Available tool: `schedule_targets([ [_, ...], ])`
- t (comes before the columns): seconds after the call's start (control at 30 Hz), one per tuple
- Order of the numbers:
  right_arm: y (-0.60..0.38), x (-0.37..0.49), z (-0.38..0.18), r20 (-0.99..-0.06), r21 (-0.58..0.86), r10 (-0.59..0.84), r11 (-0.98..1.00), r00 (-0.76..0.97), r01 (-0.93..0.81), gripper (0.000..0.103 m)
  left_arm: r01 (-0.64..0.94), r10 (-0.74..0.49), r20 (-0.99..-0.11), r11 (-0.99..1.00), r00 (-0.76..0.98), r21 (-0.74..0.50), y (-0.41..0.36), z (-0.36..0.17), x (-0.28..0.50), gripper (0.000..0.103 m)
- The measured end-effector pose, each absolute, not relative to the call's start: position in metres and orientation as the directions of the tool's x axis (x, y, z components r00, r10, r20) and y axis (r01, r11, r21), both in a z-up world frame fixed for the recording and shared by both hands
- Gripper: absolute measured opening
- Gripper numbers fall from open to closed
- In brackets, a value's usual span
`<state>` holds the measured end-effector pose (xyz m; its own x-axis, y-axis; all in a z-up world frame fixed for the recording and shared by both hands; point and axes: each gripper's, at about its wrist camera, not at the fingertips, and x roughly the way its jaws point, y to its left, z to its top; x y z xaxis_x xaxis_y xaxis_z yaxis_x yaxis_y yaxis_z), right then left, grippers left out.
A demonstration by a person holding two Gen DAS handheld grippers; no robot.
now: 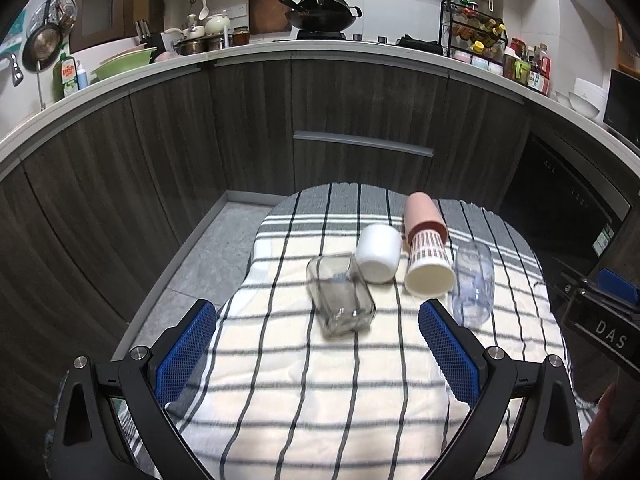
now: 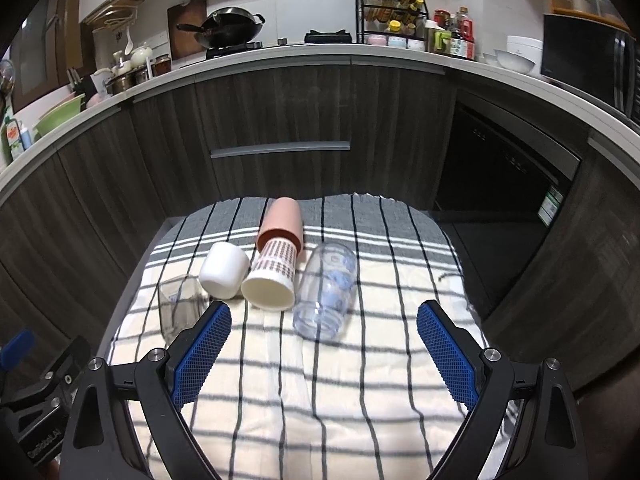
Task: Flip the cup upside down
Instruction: 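Move the right tool toward the pink cup and close on it, then lift the pink cup with the right tool and rotate it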
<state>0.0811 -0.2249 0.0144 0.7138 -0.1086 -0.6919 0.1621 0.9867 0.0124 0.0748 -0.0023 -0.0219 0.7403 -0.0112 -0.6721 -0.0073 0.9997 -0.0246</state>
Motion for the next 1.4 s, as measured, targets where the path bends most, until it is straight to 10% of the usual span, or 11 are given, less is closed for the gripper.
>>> schedule_targets([
  [0.8,-0.213,0.266,-0.032,-0.782,0.0,-0.03,0.999,0.622,0.048,0.094,-0.045,-0.032,-0.633,0.993,0.774,-0.106,0.001,-0.041,0.217,0.103],
  [1.4,-0.21,0.427,-0.13,-0.972,-0.023,-0.032,0.999,0.232,0.041,0.094,-0.12,0.001,-0.697,0.985,0.717,-0.122,0.004,-0.085,0.301,0.103],
])
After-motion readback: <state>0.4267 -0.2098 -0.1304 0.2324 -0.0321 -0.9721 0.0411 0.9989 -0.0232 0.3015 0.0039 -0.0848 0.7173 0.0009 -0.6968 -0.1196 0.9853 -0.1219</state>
